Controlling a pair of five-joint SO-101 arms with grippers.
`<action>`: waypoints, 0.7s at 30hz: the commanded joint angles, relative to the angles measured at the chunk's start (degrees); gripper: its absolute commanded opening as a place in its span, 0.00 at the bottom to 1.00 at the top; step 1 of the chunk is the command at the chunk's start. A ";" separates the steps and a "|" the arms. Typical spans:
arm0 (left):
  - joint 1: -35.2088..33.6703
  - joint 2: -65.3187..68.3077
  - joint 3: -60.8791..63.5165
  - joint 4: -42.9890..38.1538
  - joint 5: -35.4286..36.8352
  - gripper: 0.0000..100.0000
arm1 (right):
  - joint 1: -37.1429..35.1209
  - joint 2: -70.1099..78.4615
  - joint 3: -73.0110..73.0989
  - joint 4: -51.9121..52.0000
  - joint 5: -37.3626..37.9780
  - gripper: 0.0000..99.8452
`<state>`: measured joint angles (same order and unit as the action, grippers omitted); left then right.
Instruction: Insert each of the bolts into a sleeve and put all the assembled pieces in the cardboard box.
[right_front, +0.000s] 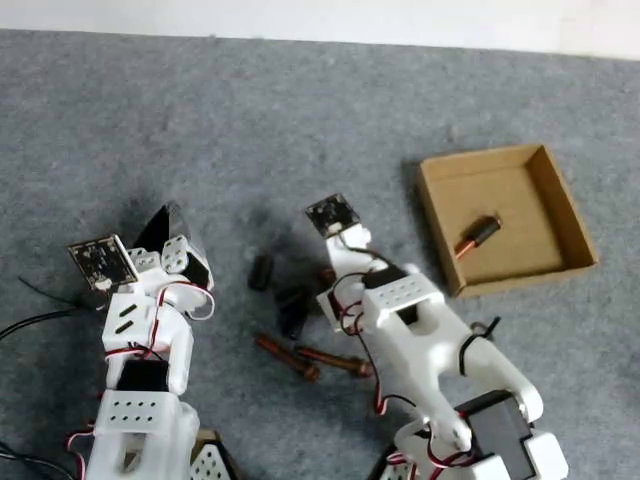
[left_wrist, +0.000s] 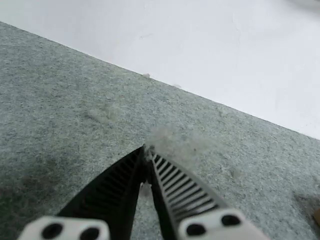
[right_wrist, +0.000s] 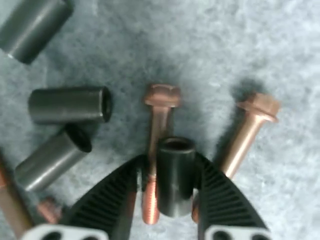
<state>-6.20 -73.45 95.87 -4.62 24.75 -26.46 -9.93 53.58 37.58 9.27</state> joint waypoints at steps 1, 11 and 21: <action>0.92 -0.84 -0.22 -1.23 -0.26 0.01 | 4.62 0.22 -0.92 0.22 0.35 0.15; 0.92 -0.84 -0.22 -1.23 -0.26 0.01 | 5.23 0.22 -0.92 0.04 0.35 0.15; 1.01 -0.84 -0.22 -1.23 -0.26 0.01 | 5.14 0.22 -4.35 0.22 -3.60 0.16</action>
<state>-6.20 -73.45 95.87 -4.62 24.75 -24.00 -9.14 51.30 37.67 6.29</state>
